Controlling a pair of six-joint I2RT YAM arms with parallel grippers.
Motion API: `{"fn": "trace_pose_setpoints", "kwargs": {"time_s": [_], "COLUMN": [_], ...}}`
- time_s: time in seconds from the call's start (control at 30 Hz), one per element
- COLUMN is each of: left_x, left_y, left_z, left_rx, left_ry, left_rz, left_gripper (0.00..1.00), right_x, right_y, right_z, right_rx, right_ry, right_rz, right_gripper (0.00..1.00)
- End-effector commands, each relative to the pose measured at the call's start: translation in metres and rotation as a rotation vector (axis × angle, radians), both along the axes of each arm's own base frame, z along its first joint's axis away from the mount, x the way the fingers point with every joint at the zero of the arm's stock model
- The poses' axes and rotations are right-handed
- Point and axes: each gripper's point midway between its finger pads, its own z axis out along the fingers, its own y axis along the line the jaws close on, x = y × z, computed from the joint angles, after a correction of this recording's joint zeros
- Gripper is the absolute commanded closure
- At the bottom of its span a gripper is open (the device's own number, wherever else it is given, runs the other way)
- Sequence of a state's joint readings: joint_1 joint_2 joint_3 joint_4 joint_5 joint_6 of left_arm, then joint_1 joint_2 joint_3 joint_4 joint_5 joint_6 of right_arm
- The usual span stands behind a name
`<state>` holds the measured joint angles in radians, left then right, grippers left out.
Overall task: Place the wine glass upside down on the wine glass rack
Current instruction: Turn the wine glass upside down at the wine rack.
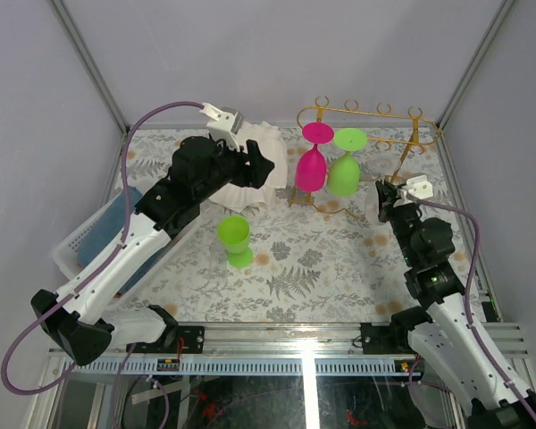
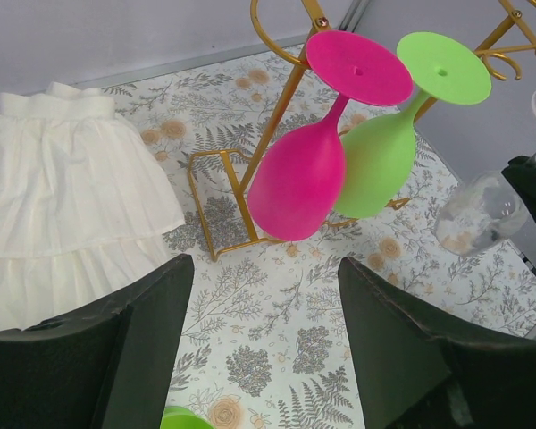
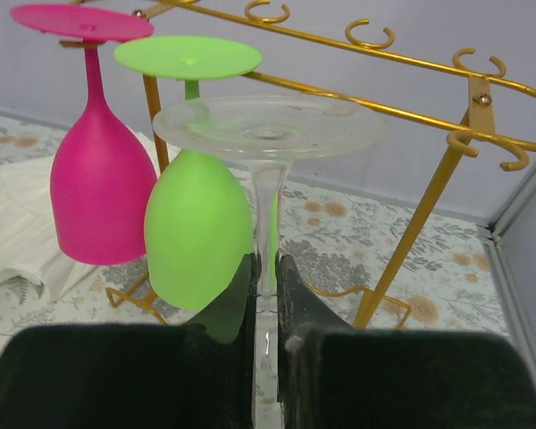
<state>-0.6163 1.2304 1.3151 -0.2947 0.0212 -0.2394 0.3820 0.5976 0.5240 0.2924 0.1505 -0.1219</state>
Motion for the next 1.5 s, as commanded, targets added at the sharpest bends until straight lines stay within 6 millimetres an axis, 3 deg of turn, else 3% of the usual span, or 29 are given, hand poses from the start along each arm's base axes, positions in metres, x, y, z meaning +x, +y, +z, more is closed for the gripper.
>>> {"fn": "trace_pose_setpoints", "kwargs": {"time_s": [0.0,0.2,0.4,0.83,1.47], "left_x": [0.003,0.003,0.004,0.003,0.004], "left_y": [-0.001,-0.001,0.0,-0.002,-0.001], "left_z": [0.005,0.004,0.003,0.002,0.001], "left_rx": [-0.027,-0.023,-0.022,-0.023,-0.022], "left_ry": [-0.016,-0.017,-0.015,-0.012,-0.013], "left_rz": [-0.001,-0.002,0.002,-0.009,-0.008], "left_gripper": [0.34,0.34,0.34,0.34,0.34], "right_x": [-0.004,-0.003,-0.007,0.001,0.034], "right_y": [0.014,-0.001,-0.038,-0.073,-0.079], "right_z": [0.057,0.062,0.057,0.055,0.069], "right_rx": [0.156,0.322,0.376,0.34,0.314], "right_ry": [-0.155,-0.184,-0.239,-0.23,-0.166], "right_rz": [0.2,0.326,0.243,0.027,0.026], "right_gripper": [1.0,1.0,1.0,1.0,1.0]}}
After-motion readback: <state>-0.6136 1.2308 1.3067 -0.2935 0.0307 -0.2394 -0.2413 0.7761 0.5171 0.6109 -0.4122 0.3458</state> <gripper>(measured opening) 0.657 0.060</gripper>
